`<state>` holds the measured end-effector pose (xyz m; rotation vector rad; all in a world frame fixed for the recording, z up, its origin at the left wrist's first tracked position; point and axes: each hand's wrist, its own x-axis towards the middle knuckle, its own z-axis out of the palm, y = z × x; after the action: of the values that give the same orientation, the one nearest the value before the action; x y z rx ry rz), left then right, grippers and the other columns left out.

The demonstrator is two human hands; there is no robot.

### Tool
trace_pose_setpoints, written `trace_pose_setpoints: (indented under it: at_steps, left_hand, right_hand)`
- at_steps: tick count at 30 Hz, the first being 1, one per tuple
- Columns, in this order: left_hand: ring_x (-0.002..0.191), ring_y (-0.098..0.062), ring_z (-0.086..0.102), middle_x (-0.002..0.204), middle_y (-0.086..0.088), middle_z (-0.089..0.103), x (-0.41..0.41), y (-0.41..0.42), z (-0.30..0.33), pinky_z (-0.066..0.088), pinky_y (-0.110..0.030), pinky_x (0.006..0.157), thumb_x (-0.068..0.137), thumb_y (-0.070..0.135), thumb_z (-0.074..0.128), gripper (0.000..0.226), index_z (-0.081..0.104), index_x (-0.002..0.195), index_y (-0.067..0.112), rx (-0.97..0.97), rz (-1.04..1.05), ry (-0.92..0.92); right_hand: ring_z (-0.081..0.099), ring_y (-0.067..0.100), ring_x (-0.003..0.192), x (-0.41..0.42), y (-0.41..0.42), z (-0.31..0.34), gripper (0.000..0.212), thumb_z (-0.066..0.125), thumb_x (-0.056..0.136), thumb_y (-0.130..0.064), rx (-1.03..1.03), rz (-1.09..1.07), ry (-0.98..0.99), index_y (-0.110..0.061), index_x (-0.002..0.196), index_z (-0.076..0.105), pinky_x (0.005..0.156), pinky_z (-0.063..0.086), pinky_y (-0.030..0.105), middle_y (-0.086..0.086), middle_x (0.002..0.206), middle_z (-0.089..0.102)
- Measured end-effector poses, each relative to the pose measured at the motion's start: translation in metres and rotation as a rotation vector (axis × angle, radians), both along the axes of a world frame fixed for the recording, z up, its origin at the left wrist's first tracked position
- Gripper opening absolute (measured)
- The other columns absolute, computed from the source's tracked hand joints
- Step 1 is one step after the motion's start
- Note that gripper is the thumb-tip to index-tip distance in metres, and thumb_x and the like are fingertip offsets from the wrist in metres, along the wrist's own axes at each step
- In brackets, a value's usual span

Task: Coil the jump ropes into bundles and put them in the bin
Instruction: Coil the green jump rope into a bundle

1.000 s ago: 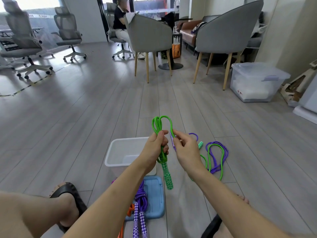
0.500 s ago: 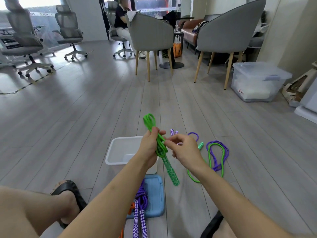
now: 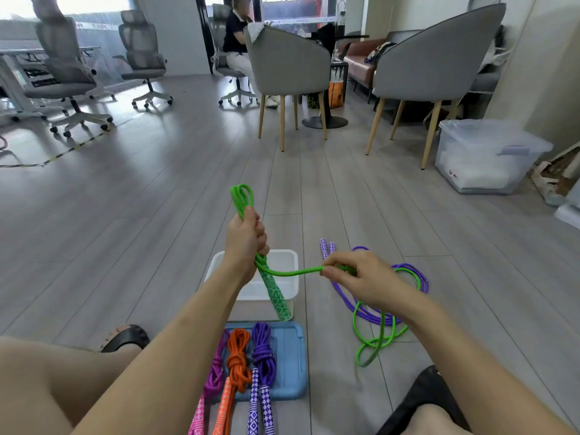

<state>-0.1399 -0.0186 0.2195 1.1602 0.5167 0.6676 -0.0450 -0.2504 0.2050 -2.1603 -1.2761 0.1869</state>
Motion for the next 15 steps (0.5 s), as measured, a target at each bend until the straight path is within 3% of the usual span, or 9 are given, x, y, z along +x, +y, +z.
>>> trace_pose_setpoints:
  at_steps: [5, 9, 12, 15]
  left_hand:
    - [0.044, -0.012, 0.026, 0.06, 0.004, 0.034, -0.005, -0.024, -0.008, 0.025, -0.025, 0.04, 0.111, 0.033, 0.037, 0.032, 0.042, 0.082, 0.019, 0.265, -0.17, 0.116]
    - [0.04, -0.017, 0.045, 0.064, 0.002, 0.041, -0.006, -0.043, -0.013, 0.037, -0.025, 0.041, 0.11, 0.03, 0.038, 0.028, 0.044, 0.089, 0.013, 0.431, -0.266, 0.198]
    - [0.044, -0.021, 0.058, 0.062, -0.001, 0.055, -0.007, -0.056, -0.013, 0.049, -0.031, 0.046, 0.11, 0.029, 0.039, 0.027, 0.046, 0.093, 0.01, 0.476, -0.343, 0.236]
    - [0.06, -0.034, 0.069, 0.071, -0.013, 0.064, -0.007, -0.067, -0.011, 0.058, -0.04, 0.059, 0.11, 0.032, 0.04, 0.029, 0.047, 0.105, 0.005, 0.402, -0.429, 0.245]
  right_hand:
    - [0.058, 0.004, 0.074, -0.002, 0.003, 0.013, 0.016, 0.059, 0.099, -0.05, 0.185, -0.042, -0.056, -0.039, 0.106, 0.069, 0.068, 0.049, 0.032, -0.017, 0.081, 0.067]
    - [0.06, 0.005, 0.078, -0.009, 0.006, 0.016, 0.017, 0.06, 0.1, -0.045, 0.243, -0.055, -0.084, -0.035, 0.108, 0.071, 0.074, 0.053, 0.035, -0.017, 0.088, 0.07]
    - [0.056, 0.001, 0.077, -0.01, 0.007, 0.014, 0.017, 0.059, 0.102, -0.043, 0.263, -0.078, -0.123, -0.033, 0.109, 0.071, 0.071, 0.051, 0.033, -0.019, 0.087, 0.067]
    - [0.051, -0.001, 0.072, -0.009, 0.007, 0.01, 0.016, 0.058, 0.102, -0.041, 0.285, -0.119, -0.149, -0.032, 0.108, 0.071, 0.063, 0.045, 0.03, -0.023, 0.079, 0.06]
